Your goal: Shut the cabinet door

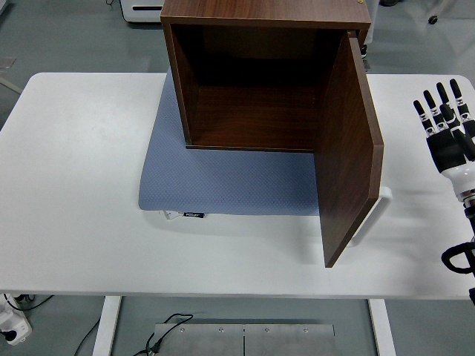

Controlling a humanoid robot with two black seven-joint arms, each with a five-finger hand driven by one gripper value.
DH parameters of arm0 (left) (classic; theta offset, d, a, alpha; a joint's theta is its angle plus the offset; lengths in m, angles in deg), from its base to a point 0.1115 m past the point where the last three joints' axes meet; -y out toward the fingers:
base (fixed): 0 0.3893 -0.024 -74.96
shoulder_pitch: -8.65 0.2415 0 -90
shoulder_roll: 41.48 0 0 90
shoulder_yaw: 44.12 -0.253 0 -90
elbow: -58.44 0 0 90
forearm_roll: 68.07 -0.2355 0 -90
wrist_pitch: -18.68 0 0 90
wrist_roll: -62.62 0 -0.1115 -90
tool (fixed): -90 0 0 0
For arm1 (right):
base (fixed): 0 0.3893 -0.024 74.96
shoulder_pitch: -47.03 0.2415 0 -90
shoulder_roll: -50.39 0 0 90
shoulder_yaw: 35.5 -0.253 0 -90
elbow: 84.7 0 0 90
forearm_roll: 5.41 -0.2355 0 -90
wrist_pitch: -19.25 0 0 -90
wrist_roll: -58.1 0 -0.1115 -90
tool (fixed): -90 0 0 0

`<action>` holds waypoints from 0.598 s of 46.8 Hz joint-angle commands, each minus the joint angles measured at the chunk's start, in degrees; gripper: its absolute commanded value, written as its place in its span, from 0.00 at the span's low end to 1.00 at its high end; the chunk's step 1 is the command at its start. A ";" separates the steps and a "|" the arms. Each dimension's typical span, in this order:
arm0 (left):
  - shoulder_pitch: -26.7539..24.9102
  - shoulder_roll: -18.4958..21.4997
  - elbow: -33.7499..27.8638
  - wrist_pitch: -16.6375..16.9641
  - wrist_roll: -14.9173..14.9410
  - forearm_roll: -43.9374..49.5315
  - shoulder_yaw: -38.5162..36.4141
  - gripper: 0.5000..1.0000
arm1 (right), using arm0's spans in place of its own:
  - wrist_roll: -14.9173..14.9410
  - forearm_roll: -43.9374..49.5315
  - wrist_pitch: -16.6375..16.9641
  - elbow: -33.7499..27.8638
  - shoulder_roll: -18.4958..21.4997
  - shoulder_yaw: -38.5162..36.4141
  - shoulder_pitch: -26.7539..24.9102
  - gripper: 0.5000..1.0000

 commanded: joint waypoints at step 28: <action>0.96 0.00 0.02 0.18 0.01 0.19 0.02 1.00 | 0.00 0.00 0.00 0.18 -0.18 0.09 0.09 1.00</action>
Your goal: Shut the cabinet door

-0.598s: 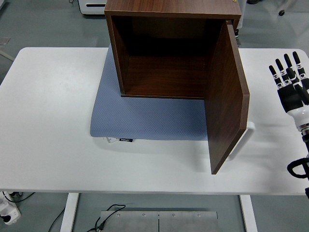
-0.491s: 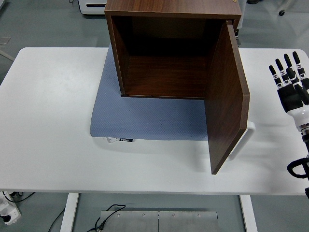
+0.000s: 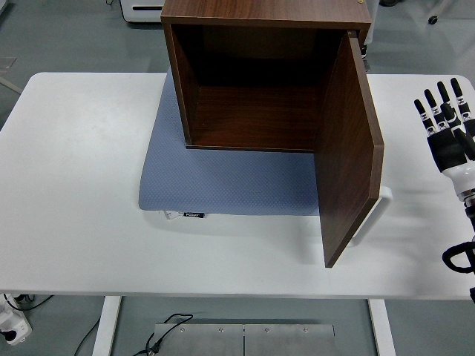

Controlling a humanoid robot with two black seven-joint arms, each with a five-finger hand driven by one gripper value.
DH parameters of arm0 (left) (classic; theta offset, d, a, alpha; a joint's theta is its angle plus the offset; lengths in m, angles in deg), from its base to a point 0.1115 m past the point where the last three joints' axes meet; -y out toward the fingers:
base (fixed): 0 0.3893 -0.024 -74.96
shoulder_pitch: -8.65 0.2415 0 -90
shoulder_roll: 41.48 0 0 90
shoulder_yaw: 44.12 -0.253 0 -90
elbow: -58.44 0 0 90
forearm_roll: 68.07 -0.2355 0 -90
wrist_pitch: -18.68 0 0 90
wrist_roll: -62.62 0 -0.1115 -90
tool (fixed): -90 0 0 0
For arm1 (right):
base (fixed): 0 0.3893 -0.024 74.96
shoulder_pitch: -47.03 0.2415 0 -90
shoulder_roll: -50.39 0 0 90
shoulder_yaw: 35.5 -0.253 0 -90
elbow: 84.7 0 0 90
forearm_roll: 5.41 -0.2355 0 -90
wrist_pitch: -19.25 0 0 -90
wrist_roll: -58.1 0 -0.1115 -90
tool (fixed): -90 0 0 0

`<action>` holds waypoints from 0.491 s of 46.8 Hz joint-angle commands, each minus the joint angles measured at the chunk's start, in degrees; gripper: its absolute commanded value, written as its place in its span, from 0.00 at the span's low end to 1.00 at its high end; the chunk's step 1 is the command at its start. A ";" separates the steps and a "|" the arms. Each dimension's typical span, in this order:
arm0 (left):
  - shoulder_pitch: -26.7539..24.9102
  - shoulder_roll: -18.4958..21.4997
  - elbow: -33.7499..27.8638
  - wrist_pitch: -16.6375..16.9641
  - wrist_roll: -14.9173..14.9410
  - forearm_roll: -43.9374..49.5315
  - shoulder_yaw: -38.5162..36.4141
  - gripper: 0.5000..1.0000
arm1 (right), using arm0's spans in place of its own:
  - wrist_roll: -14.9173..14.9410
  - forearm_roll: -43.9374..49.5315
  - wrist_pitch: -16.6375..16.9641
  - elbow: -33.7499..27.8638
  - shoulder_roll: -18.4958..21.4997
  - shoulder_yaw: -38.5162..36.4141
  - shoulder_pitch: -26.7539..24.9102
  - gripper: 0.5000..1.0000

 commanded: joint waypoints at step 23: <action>-0.06 0.00 0.02 0.00 0.00 -0.01 0.00 1.00 | 0.00 0.06 0.00 0.24 0.05 0.35 -0.13 1.00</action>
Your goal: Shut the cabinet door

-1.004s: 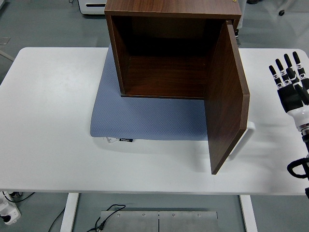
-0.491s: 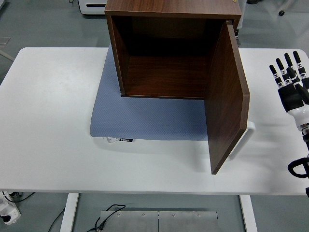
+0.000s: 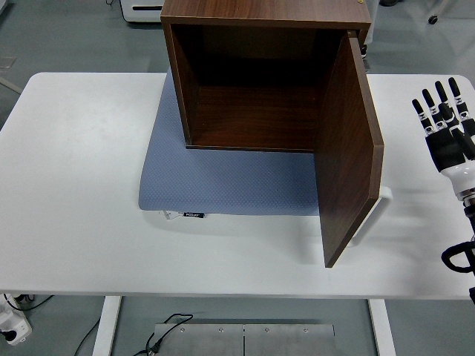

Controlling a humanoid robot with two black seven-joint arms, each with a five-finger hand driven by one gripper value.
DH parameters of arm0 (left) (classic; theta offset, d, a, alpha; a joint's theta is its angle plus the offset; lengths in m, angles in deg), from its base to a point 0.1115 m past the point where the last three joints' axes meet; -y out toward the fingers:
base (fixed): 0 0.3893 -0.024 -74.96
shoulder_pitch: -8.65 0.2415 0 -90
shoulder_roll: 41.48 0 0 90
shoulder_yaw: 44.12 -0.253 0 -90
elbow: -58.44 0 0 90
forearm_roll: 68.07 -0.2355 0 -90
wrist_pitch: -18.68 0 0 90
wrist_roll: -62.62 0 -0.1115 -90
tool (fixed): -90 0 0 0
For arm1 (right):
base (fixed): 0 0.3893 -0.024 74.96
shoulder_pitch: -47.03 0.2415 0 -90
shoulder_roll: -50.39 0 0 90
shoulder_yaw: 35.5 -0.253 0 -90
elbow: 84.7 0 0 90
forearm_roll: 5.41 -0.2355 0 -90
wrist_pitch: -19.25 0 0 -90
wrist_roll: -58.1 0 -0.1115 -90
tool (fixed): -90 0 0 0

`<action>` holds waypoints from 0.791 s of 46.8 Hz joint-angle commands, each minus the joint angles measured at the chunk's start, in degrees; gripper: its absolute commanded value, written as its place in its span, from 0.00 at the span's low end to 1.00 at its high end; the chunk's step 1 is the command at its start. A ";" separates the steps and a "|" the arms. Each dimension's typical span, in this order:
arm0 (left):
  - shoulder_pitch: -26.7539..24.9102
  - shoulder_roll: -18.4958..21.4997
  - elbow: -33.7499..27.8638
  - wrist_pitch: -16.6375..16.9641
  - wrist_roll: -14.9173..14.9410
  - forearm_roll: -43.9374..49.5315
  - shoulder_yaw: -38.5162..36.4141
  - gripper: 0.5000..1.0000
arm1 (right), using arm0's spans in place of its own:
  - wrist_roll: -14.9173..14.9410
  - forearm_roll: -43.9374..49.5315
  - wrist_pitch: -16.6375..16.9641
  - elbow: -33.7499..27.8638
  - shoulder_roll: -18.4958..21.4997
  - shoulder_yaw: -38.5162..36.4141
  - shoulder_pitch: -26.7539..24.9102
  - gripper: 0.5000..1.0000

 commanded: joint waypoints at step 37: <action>0.03 0.00 0.01 0.00 0.00 -0.01 0.00 1.00 | -0.44 0.00 0.00 2.03 -2.20 0.35 -1.41 1.00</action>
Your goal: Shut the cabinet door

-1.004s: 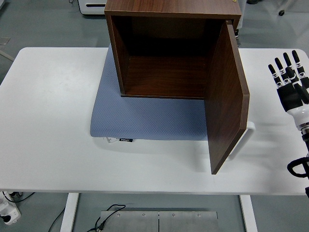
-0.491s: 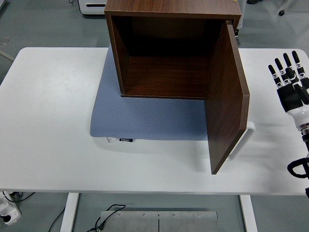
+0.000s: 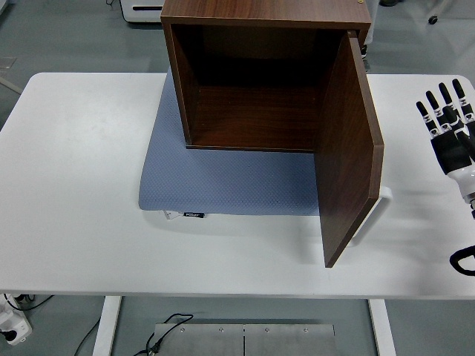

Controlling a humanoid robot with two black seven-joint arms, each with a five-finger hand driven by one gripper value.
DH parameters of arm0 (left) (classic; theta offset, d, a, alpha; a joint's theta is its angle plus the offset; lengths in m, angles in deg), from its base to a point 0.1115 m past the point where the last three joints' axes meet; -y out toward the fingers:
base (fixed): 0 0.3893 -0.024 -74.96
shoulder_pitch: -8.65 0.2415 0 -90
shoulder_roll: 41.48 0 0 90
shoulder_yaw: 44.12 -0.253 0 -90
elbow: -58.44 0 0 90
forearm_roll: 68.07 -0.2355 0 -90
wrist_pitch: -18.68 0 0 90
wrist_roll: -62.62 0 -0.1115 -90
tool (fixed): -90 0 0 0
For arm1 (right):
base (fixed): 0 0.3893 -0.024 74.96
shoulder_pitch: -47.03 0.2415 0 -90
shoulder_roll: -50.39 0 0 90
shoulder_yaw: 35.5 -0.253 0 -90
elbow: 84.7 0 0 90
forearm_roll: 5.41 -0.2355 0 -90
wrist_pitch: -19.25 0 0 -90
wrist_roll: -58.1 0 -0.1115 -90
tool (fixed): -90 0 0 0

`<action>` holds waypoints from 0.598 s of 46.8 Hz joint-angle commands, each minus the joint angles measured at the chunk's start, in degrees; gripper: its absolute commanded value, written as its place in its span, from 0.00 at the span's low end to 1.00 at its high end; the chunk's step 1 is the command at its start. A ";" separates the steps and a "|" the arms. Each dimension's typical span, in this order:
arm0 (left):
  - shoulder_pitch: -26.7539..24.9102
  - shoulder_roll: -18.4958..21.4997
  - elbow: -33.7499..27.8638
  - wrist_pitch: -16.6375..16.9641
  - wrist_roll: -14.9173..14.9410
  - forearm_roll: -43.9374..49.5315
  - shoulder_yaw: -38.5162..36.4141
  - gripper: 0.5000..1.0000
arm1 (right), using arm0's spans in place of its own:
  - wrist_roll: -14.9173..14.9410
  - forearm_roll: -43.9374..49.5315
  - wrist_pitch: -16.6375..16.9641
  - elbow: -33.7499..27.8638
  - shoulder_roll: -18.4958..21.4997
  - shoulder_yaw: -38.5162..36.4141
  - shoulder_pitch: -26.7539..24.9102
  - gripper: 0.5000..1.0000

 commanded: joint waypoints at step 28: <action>0.02 0.00 0.00 0.00 0.00 0.00 0.00 1.00 | 0.44 0.09 0.00 2.52 -5.23 0.87 -4.58 1.00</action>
